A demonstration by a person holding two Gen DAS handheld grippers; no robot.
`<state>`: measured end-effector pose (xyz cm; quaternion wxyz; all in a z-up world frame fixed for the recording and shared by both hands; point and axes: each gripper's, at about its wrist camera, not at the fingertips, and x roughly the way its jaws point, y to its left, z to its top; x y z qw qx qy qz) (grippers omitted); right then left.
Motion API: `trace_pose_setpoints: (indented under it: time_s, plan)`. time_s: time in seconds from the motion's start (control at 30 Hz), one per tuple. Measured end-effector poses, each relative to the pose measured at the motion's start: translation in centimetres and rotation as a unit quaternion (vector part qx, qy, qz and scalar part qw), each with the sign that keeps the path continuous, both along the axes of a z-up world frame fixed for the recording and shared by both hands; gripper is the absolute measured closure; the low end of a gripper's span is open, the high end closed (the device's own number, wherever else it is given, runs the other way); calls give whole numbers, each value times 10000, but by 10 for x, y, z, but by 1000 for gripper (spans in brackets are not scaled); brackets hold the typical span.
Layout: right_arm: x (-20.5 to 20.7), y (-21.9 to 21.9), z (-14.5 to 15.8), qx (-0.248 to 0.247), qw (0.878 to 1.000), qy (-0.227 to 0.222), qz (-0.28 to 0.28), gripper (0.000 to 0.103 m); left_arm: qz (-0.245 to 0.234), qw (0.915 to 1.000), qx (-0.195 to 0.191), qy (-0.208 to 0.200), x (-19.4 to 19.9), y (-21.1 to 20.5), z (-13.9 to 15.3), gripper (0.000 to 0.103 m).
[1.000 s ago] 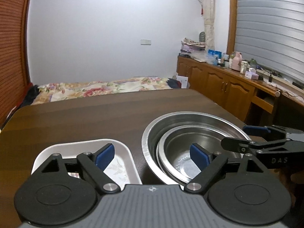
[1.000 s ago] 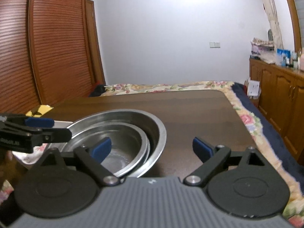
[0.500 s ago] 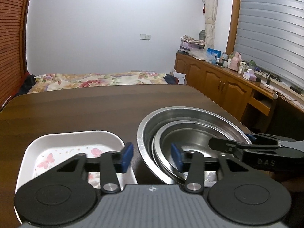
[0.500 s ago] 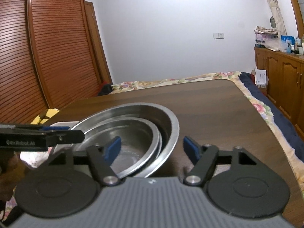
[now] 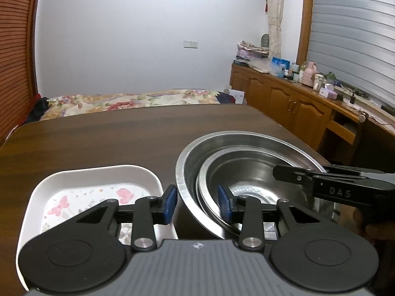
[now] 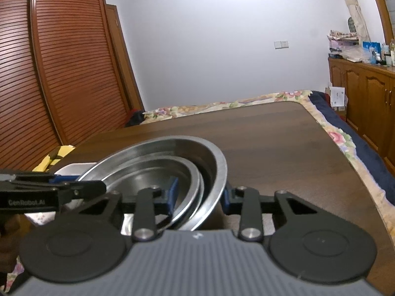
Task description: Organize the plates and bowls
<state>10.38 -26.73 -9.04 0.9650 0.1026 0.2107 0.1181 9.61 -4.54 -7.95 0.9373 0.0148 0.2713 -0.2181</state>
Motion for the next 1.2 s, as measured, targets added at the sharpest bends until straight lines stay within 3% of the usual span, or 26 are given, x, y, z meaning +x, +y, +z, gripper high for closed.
trace_pose_setpoints:
  time_s: [0.1, 0.53, 1.2]
  plan:
    - [0, 2, -1, 17, 10000, -9, 30, 75, 52, 10000, 38, -9, -3, -1, 1, 69]
    - [-3, -1, 19, 321, 9994, 29, -147, 75, 38, 9999, -120, -39, -7, 5, 24, 71]
    - [-5, 7, 52, 229, 9995, -235, 20, 75, 96, 9996, -45, -274, -24, 23, 64, 71]
